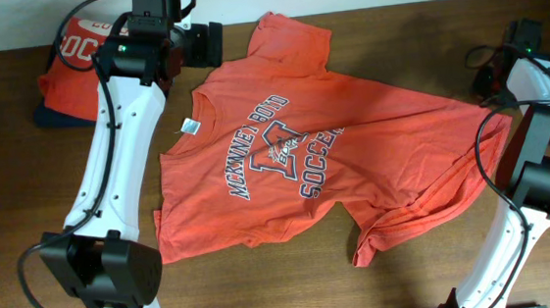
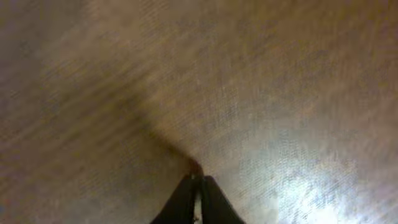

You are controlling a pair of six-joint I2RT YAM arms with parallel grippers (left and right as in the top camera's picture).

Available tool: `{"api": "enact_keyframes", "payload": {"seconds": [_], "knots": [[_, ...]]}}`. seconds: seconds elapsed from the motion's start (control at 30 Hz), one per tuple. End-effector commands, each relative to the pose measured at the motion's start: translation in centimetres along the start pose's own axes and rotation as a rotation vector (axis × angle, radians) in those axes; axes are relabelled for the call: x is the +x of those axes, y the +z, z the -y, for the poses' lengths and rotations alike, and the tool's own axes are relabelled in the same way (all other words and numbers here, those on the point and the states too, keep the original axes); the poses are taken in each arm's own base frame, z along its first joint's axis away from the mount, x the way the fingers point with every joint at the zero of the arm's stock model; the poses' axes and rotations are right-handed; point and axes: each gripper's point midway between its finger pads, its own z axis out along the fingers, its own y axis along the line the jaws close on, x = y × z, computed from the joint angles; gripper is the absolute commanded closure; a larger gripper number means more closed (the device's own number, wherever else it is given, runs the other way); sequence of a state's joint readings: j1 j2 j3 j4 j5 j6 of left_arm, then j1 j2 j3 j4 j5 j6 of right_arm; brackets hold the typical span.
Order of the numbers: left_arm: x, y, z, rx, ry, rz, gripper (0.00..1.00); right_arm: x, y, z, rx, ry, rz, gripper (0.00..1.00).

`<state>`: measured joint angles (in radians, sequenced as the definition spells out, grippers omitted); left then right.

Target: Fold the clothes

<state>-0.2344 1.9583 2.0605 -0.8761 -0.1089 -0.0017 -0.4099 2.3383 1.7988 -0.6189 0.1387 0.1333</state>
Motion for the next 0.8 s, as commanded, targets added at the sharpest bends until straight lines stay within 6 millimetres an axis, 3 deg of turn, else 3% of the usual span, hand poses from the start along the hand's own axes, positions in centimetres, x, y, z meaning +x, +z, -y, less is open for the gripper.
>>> {"api": "enact_keyframes", "payload": {"seconds": [0.0, 0.13, 0.3, 0.33, 0.43, 0.47, 0.5, 0.6, 0.77], "knots": [[0.2, 0.3, -0.1, -0.002, -0.01, -0.009, 0.01, -1.6, 0.0, 0.3, 0.011, -0.084, 0.035, 0.85], [0.2, 0.3, -0.1, -0.002, -0.01, -0.009, 0.01, -4.9, -3.9, 0.2, -0.004, -0.08, 0.083, 0.86], [0.2, 0.3, -0.1, -0.002, -0.01, -0.009, 0.01, -7.6, -11.8, -1.7, -0.151, -0.084, 0.113, 0.86], [0.2, 0.3, -0.1, -0.002, -0.01, -0.008, 0.01, -8.0, -14.2, -2.3, -0.205, -0.088, 0.118, 0.86], [0.2, 0.3, -0.1, -0.002, -0.01, -0.008, 0.01, -7.8, -18.7, -2.8, -0.266, -0.093, 0.104, 0.85], [0.2, 0.3, -0.1, -0.002, -0.01, -0.009, 0.01, -7.6, -19.6, -2.8, -0.271, -0.093, 0.097, 0.87], [0.2, 0.3, 0.0, -0.001, -0.01, -0.008, 0.01, -7.2, -20.7, -2.6, -0.271, -0.087, 0.083, 0.96], [0.2, 0.3, -0.1, -0.002, -0.01, -0.009, 0.01, -6.0, -24.4, -1.8, -0.27, -0.031, 0.052, 0.96], [0.2, 0.3, 0.0, -0.001, -0.01, -0.009, 0.01, -4.3, -28.2, -1.0, -0.267, -0.031, 0.039, 0.96]]}}
